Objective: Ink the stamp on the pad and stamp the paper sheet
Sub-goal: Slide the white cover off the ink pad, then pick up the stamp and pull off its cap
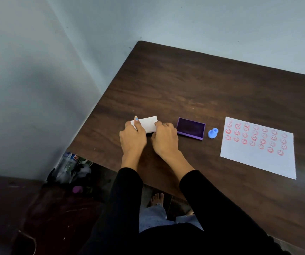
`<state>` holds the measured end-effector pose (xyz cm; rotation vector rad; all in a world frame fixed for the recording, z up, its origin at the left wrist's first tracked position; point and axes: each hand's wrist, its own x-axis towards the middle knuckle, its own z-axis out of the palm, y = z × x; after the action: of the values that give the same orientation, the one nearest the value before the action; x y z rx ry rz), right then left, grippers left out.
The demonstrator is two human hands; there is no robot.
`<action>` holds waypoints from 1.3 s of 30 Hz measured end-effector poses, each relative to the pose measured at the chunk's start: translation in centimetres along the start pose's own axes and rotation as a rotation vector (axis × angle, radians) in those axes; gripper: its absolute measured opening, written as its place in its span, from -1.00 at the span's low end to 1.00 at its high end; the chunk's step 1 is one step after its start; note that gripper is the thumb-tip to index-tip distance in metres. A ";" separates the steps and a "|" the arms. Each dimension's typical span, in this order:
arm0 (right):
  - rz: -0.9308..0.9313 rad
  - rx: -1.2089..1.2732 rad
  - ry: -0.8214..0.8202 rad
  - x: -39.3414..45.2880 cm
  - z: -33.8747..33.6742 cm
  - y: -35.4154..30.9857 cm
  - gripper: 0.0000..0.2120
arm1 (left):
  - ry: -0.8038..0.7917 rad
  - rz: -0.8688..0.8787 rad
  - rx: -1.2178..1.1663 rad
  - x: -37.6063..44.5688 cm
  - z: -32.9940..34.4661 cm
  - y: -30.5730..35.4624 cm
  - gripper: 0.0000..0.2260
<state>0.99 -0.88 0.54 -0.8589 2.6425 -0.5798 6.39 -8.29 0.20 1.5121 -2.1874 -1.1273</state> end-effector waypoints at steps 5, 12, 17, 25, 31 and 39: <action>-0.001 0.014 -0.038 -0.2 -0.1 0.6 -0.63 | -0.004 0.007 0.129 0.1 0.1 0.1 -0.54; 0.098 0.219 0.386 0.1 -4.2 4.4 -0.60 | -0.068 0.185 0.181 -0.4 2.5 3.7 -0.54; 0.289 0.233 0.511 -0.8 -6.9 9.5 -0.59 | -0.259 0.376 0.234 -2.3 6.9 6.5 -0.48; 0.422 0.264 0.324 -2.1 -6.6 14.0 -0.73 | -0.451 0.656 0.352 -5.2 12.2 8.0 -0.46; 0.469 0.434 0.391 -1.6 -6.6 15.1 -0.88 | -0.406 0.647 0.400 -5.2 13.5 8.0 -0.48; 0.543 0.692 0.454 -0.5 -7.9 16.2 -0.85 | -0.370 0.640 0.244 -5.0 14.4 8.6 -0.70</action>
<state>-9.69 13.65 -0.03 0.2108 2.5467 -1.5184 -5.87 3.96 -2.29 0.5858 -2.8363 -0.9896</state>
